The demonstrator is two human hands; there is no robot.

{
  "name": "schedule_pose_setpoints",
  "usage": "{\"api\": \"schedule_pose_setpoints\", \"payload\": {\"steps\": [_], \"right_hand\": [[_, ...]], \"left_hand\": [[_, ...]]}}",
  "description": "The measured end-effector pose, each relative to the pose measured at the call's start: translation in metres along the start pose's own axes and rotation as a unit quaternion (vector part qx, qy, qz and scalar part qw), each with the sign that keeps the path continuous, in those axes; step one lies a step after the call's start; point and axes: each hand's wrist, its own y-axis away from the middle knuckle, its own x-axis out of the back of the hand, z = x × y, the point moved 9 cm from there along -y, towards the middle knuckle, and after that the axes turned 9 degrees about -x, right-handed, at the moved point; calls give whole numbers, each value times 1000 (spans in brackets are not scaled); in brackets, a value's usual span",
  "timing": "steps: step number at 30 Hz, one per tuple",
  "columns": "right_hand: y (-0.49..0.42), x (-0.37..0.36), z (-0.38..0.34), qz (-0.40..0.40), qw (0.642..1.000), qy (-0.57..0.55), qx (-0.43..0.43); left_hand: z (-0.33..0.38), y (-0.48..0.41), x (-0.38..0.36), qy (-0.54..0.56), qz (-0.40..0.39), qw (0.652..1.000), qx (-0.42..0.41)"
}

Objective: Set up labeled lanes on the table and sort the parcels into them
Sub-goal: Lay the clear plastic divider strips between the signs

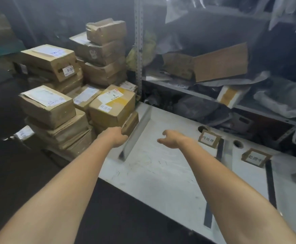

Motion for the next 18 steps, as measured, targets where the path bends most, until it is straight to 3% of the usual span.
{"api": "schedule_pose_setpoints", "payload": {"steps": [11,18], "right_hand": [[-94,-17,-63,12,996,-90,13],[-143,-32,-76,21,986,-162,-25]], "left_hand": [[-40,-56,-32,75,6,997,27],[-34,-105,-57,123,-10,992,28]]}}
